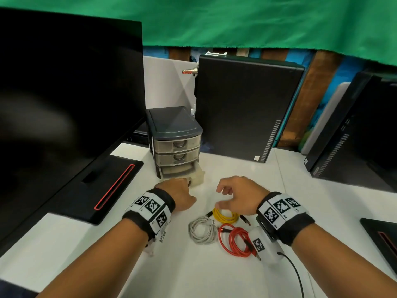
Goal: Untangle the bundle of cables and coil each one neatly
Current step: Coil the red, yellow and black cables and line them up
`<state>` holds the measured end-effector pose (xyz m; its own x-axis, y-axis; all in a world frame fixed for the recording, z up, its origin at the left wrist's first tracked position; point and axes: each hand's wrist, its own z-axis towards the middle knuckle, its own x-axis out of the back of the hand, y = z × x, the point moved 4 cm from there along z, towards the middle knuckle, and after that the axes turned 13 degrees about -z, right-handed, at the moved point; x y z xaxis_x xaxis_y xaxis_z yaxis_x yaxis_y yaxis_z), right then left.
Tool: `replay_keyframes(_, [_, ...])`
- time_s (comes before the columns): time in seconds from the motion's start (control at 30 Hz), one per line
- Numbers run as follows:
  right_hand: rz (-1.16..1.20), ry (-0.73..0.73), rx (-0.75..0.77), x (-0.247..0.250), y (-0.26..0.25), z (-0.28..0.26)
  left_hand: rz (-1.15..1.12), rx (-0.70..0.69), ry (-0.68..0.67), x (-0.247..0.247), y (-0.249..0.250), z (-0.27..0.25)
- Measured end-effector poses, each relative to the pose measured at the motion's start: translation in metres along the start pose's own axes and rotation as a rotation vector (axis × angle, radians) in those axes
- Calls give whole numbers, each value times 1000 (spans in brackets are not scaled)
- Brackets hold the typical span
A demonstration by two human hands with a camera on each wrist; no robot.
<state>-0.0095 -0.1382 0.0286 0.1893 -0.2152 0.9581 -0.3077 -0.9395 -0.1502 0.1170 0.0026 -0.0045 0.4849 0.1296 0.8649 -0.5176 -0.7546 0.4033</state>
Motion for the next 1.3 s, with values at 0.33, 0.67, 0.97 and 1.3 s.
replay_keyframes(0.33, [-131,-98,278,-21,-68,-12,-450,153,367,27,-56,5])
replay_keyframes(0.67, [-257,-117,366,-37,-83,-1,-698,132,-8,13,-77,1])
replay_keyframes(0.97, [-10,141,179,27,-96,52,-808,90,-33,8,-80,-1])
replay_keyframes(1.3, [-213,282,141,-6,-108,59,-839,55,-108,5,-89,3])
